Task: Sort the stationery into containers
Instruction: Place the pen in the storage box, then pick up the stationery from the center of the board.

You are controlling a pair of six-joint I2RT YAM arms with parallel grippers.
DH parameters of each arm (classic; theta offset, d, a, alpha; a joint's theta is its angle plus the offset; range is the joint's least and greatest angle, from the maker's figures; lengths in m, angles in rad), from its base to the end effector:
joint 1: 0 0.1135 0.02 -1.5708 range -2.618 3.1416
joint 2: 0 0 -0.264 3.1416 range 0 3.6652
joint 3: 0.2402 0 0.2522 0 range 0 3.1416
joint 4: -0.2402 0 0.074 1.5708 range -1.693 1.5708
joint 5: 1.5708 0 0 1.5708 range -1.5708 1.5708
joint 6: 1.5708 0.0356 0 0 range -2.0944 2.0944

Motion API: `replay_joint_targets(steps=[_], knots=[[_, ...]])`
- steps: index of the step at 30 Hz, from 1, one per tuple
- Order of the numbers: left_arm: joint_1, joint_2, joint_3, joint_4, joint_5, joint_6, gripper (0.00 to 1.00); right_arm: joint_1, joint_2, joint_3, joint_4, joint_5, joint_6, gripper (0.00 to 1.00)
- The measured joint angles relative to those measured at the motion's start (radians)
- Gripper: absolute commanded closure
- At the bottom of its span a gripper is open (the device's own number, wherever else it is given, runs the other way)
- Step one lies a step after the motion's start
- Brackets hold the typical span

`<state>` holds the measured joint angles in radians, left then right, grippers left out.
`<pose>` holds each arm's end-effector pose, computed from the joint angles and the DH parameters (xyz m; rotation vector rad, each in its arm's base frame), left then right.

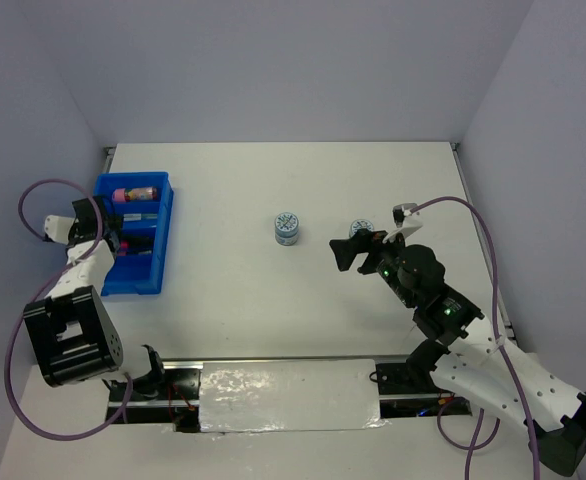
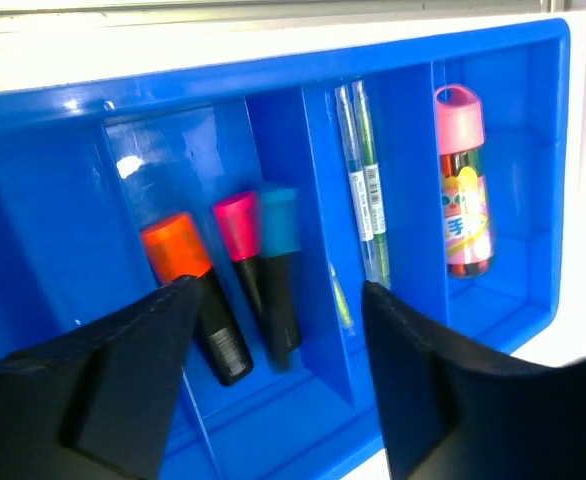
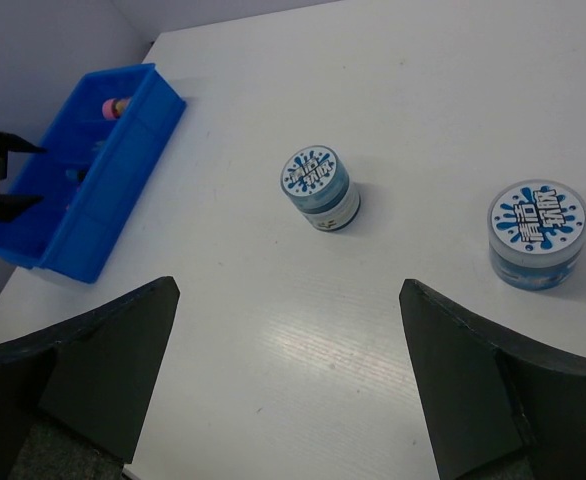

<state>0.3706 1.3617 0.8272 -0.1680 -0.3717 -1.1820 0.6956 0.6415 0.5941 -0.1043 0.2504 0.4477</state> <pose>0.2641 0.1165 0.2293 -1.6847 1.4409 -0.0226 0.1310 0.0978 0.3034 -0.0286 1.7586 0.6273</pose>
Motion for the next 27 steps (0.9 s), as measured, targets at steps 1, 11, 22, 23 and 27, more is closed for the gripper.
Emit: replay_joint_targets(steps=[1,11,22,23,27], knots=[[0.0,0.005,0.0,0.002,0.005,0.0,0.12,0.0,0.0,0.0,0.0,-0.001,0.0,0.01],[-0.164,-0.095,0.069,-0.008,-0.035,0.159,0.01,0.0,-0.004,0.0,-0.002,0.019,0.0,0.0],[-0.874,0.48,0.736,0.082,0.146,0.724,0.01,-0.003,-0.134,-0.011,-0.076,0.243,0.042,0.0],[-0.912,0.558,0.805,0.043,0.148,0.762,0.01,-0.005,-0.148,-0.014,-0.08,0.254,0.043,0.0],[-1.017,0.787,0.985,-0.107,0.129,0.855,0.01,-0.01,-0.153,-0.014,-0.085,0.277,0.049,0.0]])
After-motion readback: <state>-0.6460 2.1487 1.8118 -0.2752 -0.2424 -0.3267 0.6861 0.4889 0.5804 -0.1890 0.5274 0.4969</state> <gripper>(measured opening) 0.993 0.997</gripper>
